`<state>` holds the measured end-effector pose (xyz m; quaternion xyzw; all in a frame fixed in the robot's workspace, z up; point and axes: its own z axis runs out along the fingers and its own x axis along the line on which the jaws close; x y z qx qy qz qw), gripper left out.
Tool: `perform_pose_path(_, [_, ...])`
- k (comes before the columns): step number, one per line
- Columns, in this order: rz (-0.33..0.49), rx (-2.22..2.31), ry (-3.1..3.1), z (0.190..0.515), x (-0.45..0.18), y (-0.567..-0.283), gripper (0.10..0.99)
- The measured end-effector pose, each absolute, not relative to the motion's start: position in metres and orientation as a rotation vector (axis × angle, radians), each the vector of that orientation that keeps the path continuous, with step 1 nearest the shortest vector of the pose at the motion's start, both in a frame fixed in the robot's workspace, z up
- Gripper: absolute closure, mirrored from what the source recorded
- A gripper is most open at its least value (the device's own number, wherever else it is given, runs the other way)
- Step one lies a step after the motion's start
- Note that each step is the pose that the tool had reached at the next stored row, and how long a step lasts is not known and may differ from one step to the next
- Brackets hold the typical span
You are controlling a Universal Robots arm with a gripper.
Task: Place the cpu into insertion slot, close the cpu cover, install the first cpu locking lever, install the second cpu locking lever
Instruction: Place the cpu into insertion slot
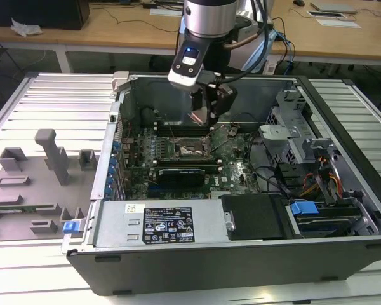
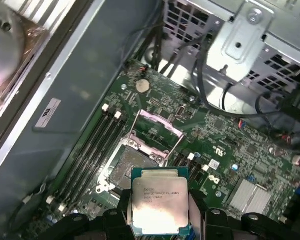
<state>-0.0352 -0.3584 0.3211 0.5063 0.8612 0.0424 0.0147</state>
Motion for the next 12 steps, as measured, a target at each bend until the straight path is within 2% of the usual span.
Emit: perform_pose_path(12, [0.124,1.883,2.462,0.3186,-0.0352,-0.3584,0.545])
